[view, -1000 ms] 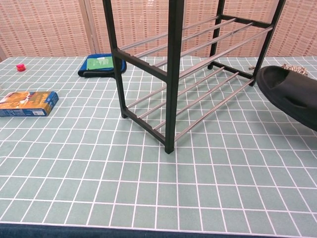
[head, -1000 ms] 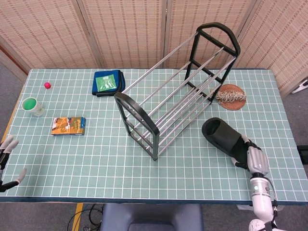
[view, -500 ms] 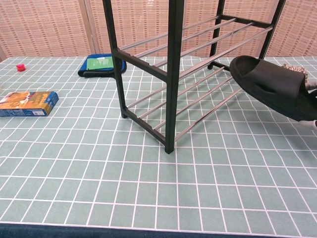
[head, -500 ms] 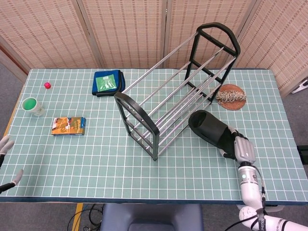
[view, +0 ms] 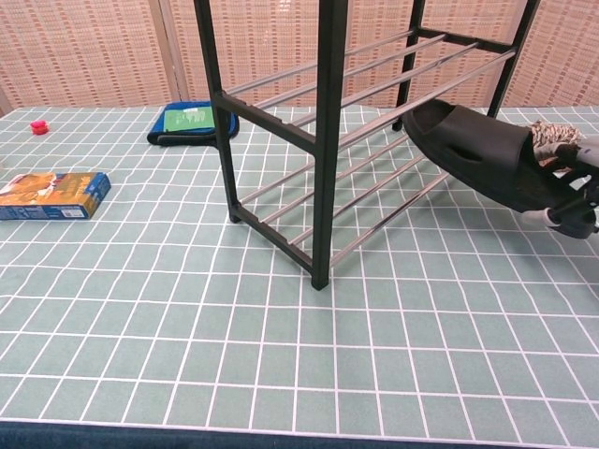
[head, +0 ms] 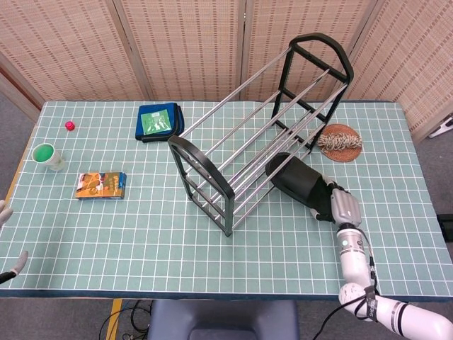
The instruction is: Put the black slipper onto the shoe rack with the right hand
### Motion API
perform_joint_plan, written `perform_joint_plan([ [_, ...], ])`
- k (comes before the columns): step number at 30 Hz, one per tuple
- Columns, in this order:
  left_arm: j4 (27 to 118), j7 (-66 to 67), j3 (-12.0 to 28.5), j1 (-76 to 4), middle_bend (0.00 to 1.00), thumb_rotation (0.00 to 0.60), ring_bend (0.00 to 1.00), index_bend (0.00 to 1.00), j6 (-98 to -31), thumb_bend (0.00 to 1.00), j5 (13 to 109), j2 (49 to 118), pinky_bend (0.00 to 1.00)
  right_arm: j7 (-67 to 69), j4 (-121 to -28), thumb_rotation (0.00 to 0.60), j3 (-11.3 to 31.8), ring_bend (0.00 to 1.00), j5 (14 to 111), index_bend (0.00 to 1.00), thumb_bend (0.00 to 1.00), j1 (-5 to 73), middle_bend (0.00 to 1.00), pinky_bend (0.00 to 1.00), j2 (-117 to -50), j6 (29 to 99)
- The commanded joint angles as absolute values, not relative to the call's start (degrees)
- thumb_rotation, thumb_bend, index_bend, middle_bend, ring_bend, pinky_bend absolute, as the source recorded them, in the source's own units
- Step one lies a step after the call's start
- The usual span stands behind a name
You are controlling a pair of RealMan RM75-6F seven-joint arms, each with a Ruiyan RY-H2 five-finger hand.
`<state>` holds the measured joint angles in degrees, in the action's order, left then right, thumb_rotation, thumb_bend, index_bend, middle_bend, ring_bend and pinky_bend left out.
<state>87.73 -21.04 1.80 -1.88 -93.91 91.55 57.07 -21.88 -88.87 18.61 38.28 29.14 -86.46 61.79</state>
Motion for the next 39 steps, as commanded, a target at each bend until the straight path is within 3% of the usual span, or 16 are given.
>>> perform_joint_plan([
  [1, 87.61, -21.41, 1.76, -1.63, 0.00, 0.600, 0.00, 0.03, -94.31, 0.38, 91.61, 56.99, 0.00, -22.76, -88.33, 0.600, 19.36, 0.39, 37.00, 0.33, 0.30, 30.62, 0.31, 0.56, -87.04, 61.20],
  [39, 86.58, -24.77, 1.38, -0.37, 0.00, 0.600, 0.00, 0.03, -96.45, 0.38, 92.65, 56.28, 0.00, -23.08, -74.14, 0.600, 22.68, 0.39, 29.58, 0.33, 0.30, 43.53, 0.30, 0.56, -94.61, 54.31],
])
